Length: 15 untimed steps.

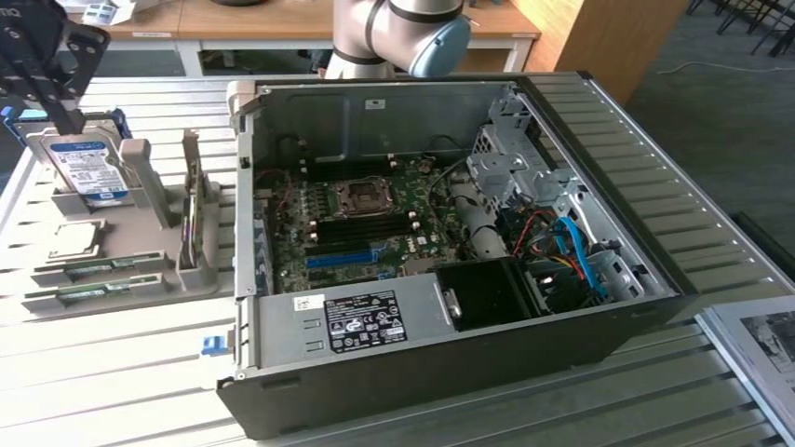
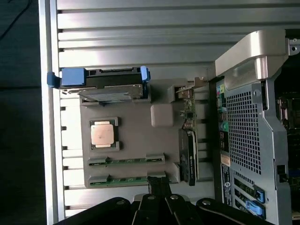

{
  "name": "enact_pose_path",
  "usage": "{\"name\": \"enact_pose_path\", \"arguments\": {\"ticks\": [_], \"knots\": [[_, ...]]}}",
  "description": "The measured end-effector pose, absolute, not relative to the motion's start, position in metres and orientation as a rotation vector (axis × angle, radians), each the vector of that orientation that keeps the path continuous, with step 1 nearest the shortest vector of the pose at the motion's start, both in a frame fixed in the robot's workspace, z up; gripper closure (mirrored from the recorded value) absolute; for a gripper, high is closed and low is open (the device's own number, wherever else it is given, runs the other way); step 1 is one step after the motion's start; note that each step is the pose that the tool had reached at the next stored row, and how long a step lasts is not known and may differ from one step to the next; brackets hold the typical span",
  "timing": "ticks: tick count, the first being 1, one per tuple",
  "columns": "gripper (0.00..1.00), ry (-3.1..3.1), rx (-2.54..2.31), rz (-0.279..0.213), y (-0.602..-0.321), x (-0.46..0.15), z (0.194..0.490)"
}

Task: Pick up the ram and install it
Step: 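Reach for the ram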

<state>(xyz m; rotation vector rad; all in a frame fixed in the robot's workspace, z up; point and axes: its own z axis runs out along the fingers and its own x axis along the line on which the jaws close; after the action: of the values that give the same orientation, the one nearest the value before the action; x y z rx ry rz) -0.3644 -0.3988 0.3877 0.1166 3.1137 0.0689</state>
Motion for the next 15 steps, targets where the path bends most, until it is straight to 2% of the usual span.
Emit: {"name": "enact_pose_path", "arguments": {"ticks": [15], "knots": [[0.9, 3.114, 0.117, 0.069, -0.399, -0.387, 0.387]]}}
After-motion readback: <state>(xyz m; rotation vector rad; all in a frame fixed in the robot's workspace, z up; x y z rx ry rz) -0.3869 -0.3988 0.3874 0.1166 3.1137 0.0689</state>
